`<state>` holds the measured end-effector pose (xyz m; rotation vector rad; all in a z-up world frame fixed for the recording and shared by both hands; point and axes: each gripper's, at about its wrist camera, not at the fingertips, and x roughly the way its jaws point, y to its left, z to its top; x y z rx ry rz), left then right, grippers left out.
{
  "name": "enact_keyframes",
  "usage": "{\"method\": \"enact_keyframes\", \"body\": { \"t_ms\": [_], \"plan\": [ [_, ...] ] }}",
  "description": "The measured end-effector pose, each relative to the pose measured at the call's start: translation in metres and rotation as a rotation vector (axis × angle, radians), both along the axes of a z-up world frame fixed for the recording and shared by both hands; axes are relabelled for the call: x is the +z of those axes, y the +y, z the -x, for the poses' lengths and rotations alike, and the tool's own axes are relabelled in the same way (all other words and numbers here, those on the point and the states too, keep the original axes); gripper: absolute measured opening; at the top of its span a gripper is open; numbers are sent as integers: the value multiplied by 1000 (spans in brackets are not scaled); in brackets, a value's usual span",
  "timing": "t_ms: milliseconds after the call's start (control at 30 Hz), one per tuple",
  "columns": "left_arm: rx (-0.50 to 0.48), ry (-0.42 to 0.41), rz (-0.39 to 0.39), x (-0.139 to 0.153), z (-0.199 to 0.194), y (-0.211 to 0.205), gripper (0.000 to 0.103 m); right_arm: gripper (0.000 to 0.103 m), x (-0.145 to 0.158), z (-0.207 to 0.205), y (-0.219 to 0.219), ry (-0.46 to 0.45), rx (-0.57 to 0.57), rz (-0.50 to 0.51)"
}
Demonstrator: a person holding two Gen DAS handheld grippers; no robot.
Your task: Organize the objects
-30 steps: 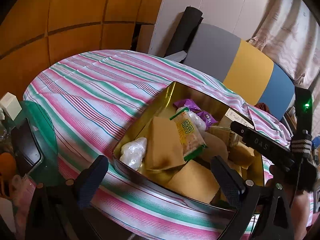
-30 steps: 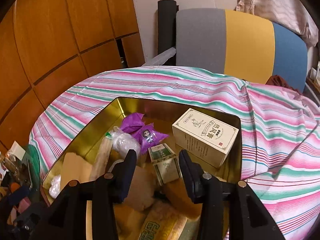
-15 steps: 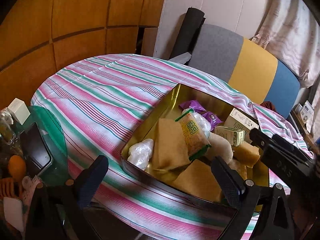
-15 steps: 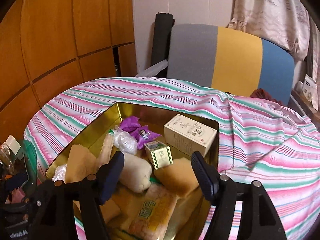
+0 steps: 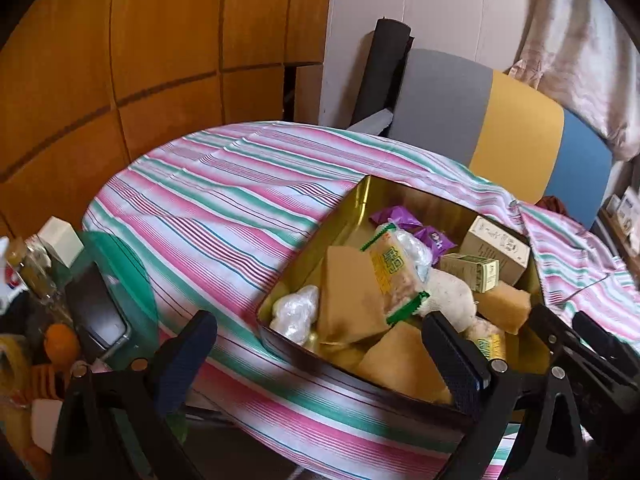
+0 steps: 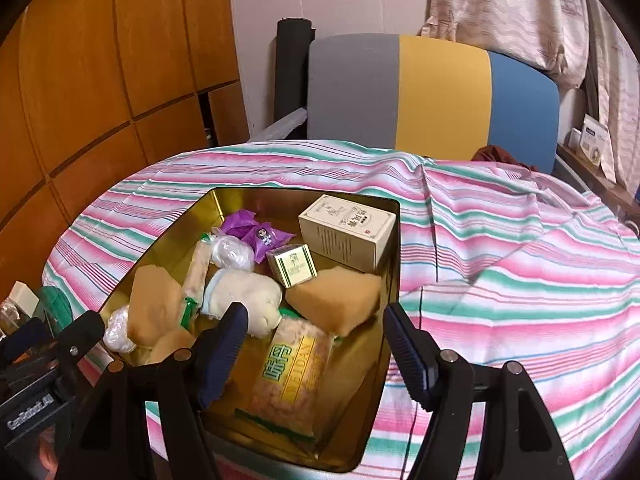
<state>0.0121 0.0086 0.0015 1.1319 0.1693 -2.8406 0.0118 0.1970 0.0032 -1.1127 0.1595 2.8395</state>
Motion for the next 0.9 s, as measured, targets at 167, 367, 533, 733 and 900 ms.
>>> {"method": "enact_keyframes", "body": {
  "t_ms": [167, 367, 533, 733, 900],
  "plan": [
    [10, -14, 12, -1, 2, -2, 103, 71, 4, -5, 2, 1, -27, 6],
    [25, -16, 42, 2, 1, 0, 103, 71, 6, -5, 1, -23, -69, -5],
    [14, -59, 14, 2, 4, -1, 103, 71, 9, -9, 0, -11, -80, 6],
    [46, -75, 28, 3, 3, -3, 103, 71, 11, -10, -1, -14, -104, -10],
    [57, -77, -2, 7, 2, -8, 103, 71, 10, -11, -1, -14, -113, 0]
  ]
}}
